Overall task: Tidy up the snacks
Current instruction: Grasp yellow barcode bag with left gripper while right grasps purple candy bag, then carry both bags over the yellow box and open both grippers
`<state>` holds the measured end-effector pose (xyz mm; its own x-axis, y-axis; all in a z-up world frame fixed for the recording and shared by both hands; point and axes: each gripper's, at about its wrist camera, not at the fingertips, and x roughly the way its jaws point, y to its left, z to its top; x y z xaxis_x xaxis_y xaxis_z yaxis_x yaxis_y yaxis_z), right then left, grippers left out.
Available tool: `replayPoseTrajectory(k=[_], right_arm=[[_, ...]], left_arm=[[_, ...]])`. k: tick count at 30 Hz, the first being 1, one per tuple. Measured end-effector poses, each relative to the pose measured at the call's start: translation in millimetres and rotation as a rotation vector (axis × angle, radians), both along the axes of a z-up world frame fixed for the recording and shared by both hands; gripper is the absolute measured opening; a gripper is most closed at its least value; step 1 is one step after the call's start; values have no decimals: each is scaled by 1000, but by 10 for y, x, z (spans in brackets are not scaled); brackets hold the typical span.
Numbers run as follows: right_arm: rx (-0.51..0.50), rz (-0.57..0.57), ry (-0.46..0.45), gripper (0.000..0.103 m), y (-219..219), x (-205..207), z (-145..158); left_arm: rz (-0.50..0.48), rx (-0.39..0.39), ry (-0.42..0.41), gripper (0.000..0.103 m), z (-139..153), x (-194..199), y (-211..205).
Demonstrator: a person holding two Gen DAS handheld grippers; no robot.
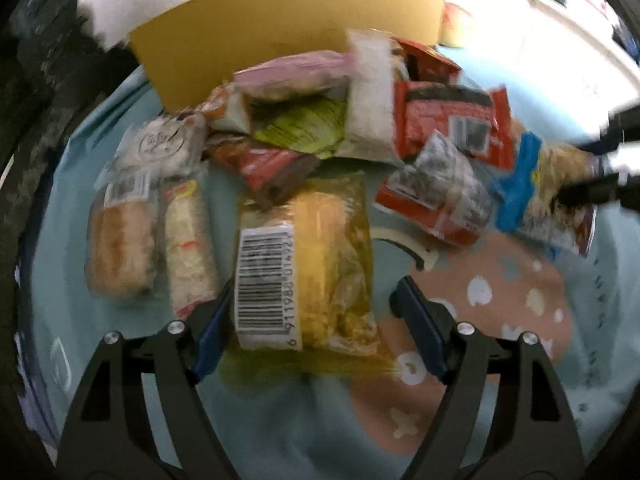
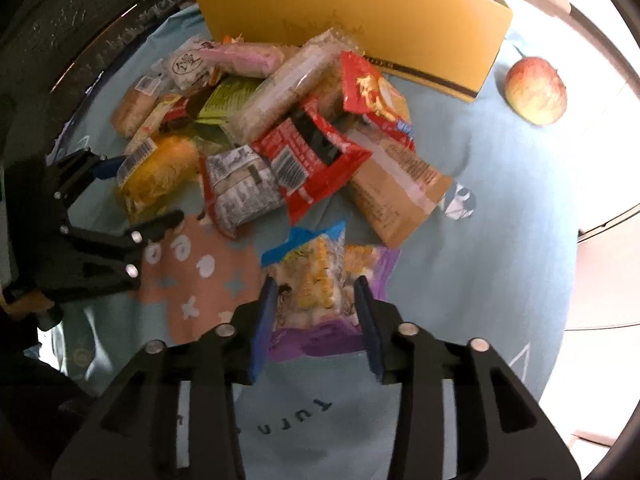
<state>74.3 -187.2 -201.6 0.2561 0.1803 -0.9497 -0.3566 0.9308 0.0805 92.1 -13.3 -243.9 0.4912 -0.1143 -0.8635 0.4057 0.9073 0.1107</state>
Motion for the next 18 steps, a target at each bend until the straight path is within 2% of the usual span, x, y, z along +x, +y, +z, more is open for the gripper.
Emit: replayPoseTrajectory(k=[1, 2, 3, 5, 8, 10, 14, 18], right_arm=[[-4, 1, -13, 53, -2, 12, 9], [-4, 2, -22, 55, -11, 24, 15], [-5, 0, -26, 56, -22, 36, 10], [1, -5, -18, 57, -46, 61, -27], [-1, 7, -15, 59, -30, 60, -53], [-33, 40, -45, 63, 31, 35, -29], [-179, 133, -86, 65, 228, -9, -108], [-213, 197, -59, 67, 428, -20, -296]], left_arm=[[-11, -7, 6, 71, 4, -1, -6], [-23, -24, 16, 57, 23, -2, -8], [-29, -22, 17, 48, 37, -6, -17], [-34, -41, 31, 41, 71, -4, -9], [4, -88, 64, 39, 93, 41, 78], [38, -115, 75, 39, 105, 69, 161], [56, -109, 71, 39, 104, 49, 207], [72, -102, 69, 40, 106, 53, 204]])
